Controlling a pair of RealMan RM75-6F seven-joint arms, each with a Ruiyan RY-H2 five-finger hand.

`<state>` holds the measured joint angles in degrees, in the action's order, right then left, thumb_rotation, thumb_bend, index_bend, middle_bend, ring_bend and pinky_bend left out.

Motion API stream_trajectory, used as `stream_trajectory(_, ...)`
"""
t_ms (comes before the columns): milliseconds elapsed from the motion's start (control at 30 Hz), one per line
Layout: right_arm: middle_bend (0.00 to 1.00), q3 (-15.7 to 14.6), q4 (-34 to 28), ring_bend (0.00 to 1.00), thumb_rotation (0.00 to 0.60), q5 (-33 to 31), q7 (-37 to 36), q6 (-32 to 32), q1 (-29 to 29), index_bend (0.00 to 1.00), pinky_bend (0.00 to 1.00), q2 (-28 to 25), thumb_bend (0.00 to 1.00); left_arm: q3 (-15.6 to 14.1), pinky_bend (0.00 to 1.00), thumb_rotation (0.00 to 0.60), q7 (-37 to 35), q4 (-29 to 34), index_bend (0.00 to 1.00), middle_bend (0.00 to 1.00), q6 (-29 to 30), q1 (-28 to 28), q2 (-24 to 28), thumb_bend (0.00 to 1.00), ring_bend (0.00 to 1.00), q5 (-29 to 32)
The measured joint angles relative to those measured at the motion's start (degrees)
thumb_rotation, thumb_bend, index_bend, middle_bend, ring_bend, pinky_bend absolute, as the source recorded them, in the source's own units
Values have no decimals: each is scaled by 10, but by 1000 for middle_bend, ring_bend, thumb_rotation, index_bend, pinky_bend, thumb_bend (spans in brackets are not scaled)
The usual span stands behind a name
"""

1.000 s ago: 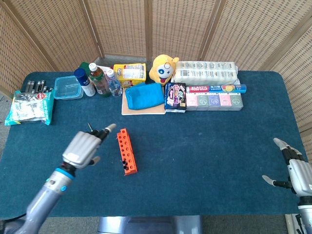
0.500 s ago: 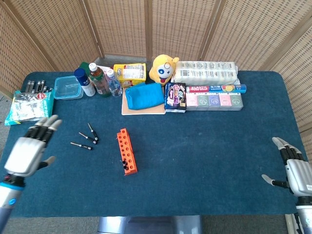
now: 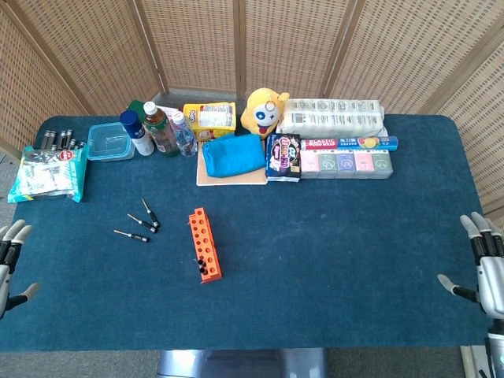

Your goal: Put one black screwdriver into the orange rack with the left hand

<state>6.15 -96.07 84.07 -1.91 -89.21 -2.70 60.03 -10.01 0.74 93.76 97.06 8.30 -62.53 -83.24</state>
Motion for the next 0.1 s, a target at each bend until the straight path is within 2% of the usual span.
stream_trajectory(100, 22, 0, 0, 37, 600, -2, 1, -1, 2, 22, 79, 0, 0, 7, 173, 600, 1, -2, 0, 0, -10, -2, -5, 138, 0, 2)
